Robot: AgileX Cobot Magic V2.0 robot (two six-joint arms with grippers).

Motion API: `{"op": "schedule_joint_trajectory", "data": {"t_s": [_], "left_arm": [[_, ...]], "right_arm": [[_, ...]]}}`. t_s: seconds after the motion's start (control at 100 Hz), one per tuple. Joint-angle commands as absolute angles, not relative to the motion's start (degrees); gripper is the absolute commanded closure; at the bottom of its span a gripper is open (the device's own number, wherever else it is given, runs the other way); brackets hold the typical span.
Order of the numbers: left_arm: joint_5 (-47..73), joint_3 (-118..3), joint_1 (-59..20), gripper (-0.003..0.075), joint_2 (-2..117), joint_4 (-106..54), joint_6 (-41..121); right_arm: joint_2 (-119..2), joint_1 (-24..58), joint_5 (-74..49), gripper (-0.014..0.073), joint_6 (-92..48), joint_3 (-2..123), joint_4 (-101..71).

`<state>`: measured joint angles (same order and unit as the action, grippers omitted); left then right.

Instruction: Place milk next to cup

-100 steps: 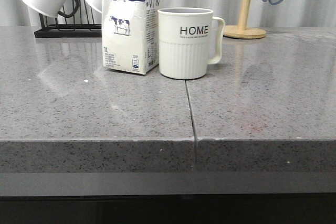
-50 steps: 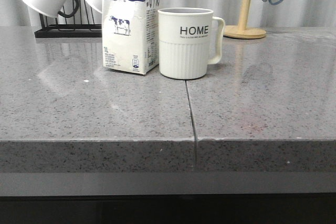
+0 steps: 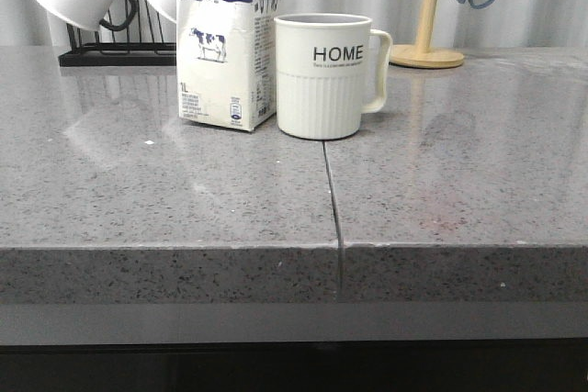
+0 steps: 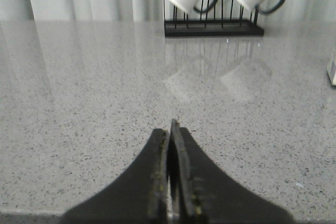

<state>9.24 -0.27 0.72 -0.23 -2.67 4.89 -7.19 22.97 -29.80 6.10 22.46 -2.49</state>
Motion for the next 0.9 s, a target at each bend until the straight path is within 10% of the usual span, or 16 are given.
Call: {"op": "schedule_joint_trajectory", "data": {"t_s": [0.0,0.89], "left_arm": [[4.8,2.3,0.4,0.0741,-1.6,-1.3,4.9],[4.1,2.3,0.4,0.0741,-2.0,-1.3,4.9]], "right_arm": [[-7.8,23.0,-25.4,0.0661,5.9,24.0,-2.4],[-7.8,23.0,-25.4,0.0661,5.9,24.0,-2.4]]}}
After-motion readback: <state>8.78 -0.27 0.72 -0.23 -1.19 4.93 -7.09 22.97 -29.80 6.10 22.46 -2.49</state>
